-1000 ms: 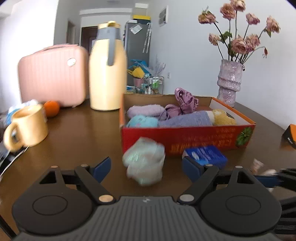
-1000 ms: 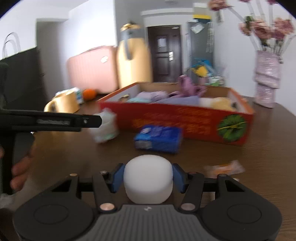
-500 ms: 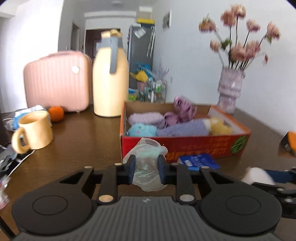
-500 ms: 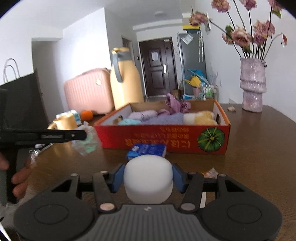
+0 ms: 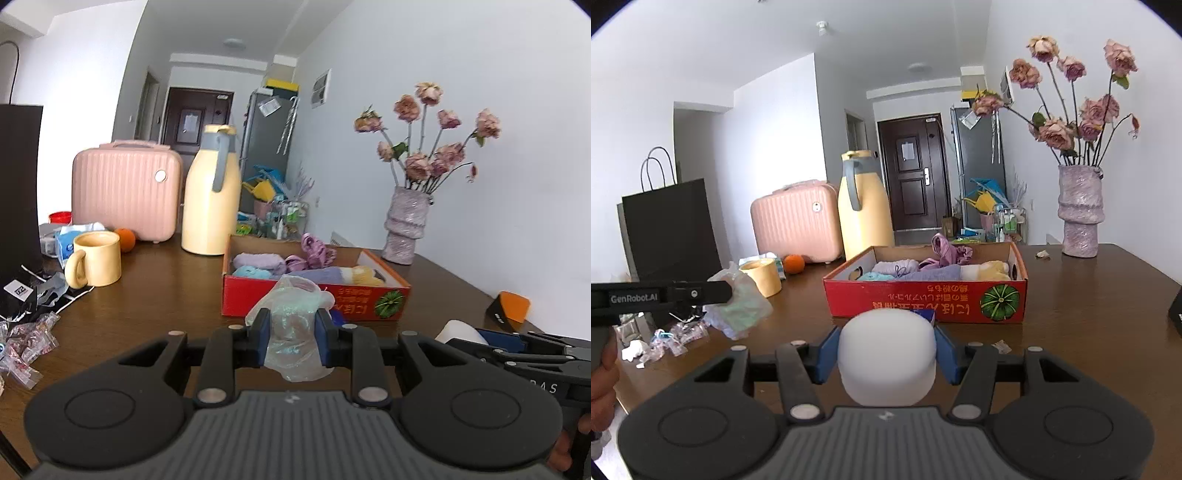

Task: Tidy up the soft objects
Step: 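Grasp the clear plastic bag with the left gripper while the right gripper holds the sponge, then lower the plastic bag and sponge into the box and open both grippers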

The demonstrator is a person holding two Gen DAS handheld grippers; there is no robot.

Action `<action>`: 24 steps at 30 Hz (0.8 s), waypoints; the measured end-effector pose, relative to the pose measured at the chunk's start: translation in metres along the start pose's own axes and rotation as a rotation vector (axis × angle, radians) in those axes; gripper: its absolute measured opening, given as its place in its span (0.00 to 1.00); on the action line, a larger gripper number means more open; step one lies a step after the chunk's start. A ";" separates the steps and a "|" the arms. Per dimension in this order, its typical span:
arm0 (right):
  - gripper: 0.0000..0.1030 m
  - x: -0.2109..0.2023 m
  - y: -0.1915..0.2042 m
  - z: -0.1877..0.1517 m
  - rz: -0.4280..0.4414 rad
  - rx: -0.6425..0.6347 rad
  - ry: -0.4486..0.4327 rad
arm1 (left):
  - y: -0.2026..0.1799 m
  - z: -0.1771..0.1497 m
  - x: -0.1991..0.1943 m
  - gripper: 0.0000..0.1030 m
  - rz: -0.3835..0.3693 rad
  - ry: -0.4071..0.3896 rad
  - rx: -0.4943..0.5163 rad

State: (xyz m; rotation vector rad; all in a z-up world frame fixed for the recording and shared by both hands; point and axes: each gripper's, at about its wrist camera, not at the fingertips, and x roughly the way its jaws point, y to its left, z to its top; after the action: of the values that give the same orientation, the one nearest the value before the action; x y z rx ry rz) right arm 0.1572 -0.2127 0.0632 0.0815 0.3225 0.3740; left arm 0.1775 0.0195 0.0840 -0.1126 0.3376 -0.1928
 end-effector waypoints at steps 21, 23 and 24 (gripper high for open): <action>0.53 0.125 -0.068 0.103 -0.028 -0.038 0.052 | 0.037 0.091 0.160 0.25 0.005 0.080 0.027; 0.53 0.167 -0.080 0.114 -0.033 -0.039 0.114 | 0.041 0.099 0.200 0.25 0.031 0.123 0.049; 0.53 0.190 -0.085 0.117 -0.049 -0.053 0.154 | 0.045 0.101 0.220 0.25 0.049 0.151 0.059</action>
State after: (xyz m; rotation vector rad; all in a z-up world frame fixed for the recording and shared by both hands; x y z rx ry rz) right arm 0.3919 -0.2237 0.1064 -0.0074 0.4654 0.3410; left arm 0.4227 0.0256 0.1025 -0.0311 0.4839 -0.1633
